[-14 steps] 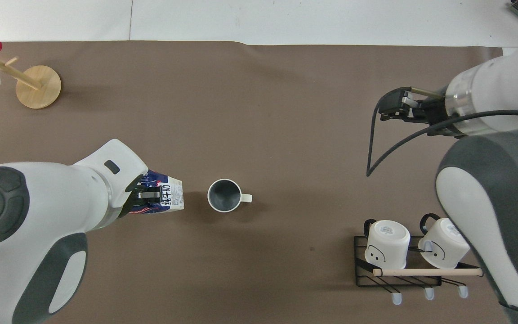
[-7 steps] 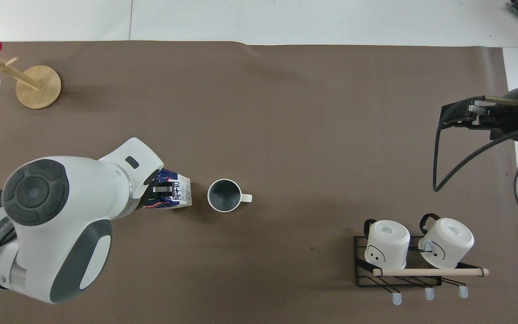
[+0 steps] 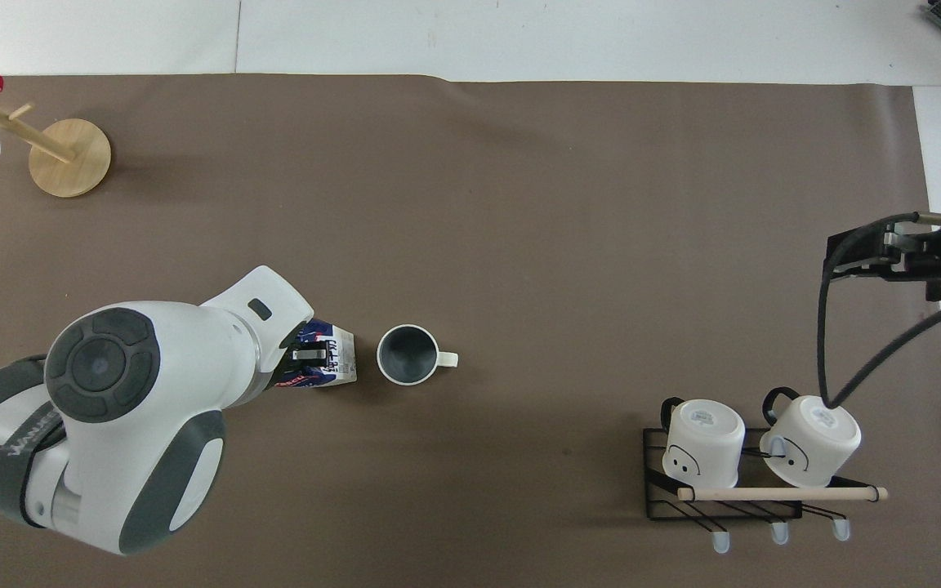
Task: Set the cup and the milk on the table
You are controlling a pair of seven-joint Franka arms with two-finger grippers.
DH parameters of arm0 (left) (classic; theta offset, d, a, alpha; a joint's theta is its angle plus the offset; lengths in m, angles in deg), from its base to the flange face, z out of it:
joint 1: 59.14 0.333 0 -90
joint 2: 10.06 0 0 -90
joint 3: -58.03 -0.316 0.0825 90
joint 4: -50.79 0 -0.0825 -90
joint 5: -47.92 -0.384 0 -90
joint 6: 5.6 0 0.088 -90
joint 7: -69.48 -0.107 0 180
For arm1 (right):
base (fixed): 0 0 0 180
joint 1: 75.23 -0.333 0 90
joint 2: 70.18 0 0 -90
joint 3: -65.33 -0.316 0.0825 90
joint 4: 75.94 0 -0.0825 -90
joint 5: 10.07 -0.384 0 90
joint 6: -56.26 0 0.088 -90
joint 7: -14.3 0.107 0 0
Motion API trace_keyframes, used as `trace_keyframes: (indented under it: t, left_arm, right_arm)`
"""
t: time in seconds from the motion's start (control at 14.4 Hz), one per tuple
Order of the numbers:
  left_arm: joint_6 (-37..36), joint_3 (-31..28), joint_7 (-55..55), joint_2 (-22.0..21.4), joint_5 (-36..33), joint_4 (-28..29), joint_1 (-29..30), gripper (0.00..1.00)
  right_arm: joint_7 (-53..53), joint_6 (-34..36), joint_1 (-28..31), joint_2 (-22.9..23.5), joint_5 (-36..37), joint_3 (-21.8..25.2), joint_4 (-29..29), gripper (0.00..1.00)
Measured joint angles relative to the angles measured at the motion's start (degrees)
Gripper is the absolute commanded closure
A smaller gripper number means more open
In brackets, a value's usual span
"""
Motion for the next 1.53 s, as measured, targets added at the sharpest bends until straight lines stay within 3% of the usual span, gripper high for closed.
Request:
trace_keyframes:
  t: [0.07,0.14,0.56,0.9,1.25,1.53]
  left_arm:
    - [0.3,0.0,0.0,0.0,0.0,0.2,0.0,0.37]
    - [0.3,0.0,0.0,-0.1,0.0,0.2,-0.1,0.0]
    - [-2.4,0.5,1.6,-0.3,-1.5,-1.7,-1.1,0.0]
    - [-21.9,-0.7,1.0,-2.1,-2.2,-18.3,-0.9,0.0]
    - [-30.4,-2.5,-15.2,-2.4,-2.5,-27.6,10.5,0.0]
    - [-33.1,-2.8,-23.3,-2.2,-2.5,-29.5,16.9,0.0]
  right_arm:
    - [-0.1,0.5,0.0,-0.2,0.0,0.0,0.0,0.0]
    - [-0.3,0.9,0.0,-0.2,-0.1,0.0,0.0,0.0]
    - [-0.8,1.4,0.0,-0.3,-0.1,0.0,0.5,0.0]
    - [-0.8,1.4,0.0,-0.4,-0.1,0.0,0.5,0.0]
    - [-0.8,1.4,0.1,-0.4,-0.1,0.2,0.5,0.0]
    - [-0.8,1.4,0.1,-0.4,-0.1,0.2,0.5,0.0]
